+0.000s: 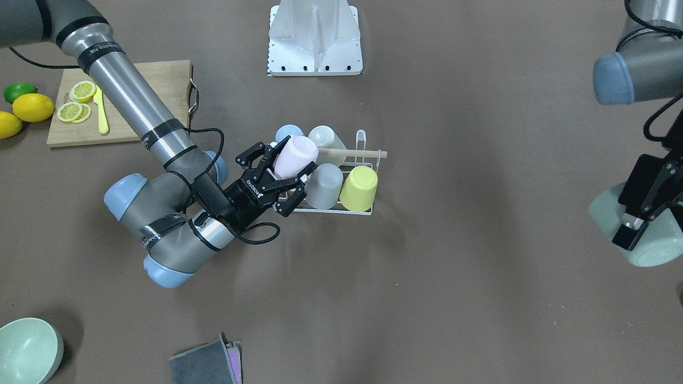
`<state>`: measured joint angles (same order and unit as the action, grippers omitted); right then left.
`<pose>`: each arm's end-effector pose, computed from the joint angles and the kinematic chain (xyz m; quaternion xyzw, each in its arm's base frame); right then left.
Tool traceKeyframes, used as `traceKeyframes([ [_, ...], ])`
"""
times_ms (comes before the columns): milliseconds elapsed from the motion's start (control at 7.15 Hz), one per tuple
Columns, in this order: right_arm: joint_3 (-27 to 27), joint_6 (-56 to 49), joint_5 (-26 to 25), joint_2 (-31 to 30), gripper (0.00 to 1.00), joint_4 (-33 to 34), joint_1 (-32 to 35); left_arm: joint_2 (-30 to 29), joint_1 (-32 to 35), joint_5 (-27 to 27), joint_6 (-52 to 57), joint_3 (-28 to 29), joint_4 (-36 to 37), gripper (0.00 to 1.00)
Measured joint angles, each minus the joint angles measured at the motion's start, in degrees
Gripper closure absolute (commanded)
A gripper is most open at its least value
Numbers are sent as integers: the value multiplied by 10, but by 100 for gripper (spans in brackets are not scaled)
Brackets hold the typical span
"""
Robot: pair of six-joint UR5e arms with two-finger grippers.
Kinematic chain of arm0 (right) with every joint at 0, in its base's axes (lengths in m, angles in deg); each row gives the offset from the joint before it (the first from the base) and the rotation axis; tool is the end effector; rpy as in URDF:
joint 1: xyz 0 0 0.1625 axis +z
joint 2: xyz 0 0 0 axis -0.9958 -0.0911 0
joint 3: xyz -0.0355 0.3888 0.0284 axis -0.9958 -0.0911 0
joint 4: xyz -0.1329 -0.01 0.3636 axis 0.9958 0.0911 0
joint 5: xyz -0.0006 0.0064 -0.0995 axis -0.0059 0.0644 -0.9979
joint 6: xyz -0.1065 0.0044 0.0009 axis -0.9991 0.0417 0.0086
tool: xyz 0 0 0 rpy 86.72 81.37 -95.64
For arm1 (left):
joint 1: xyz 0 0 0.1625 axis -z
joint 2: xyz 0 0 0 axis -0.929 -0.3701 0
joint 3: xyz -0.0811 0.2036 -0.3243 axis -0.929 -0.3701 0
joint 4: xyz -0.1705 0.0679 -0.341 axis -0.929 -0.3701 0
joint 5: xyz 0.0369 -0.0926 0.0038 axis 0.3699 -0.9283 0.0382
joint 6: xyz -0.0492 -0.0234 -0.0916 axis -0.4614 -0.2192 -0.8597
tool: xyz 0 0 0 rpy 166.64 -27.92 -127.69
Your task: Place cup on cup holder
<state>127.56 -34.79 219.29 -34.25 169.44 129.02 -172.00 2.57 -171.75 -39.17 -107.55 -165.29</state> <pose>-0.4980 -0.5694 0.2883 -0.5368 0.7559 0.3746 0.0119 0.1086 -0.5950 0.2468 0.3735 0.5490 -0.1816 0.7254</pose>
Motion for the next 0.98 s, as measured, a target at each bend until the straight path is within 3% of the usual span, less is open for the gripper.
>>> traceKeyframes([
  [140,0,0,0,0,1,0,-1,3,-23,54,-3,-23,-23,100],
  [699,1,2,3,-8,0,-4,25,10,-201,358,6,-67,-102,100],
  [979,19,19,43,-63,1,-33,77,11,-294,474,38,-67,-157,100],
])
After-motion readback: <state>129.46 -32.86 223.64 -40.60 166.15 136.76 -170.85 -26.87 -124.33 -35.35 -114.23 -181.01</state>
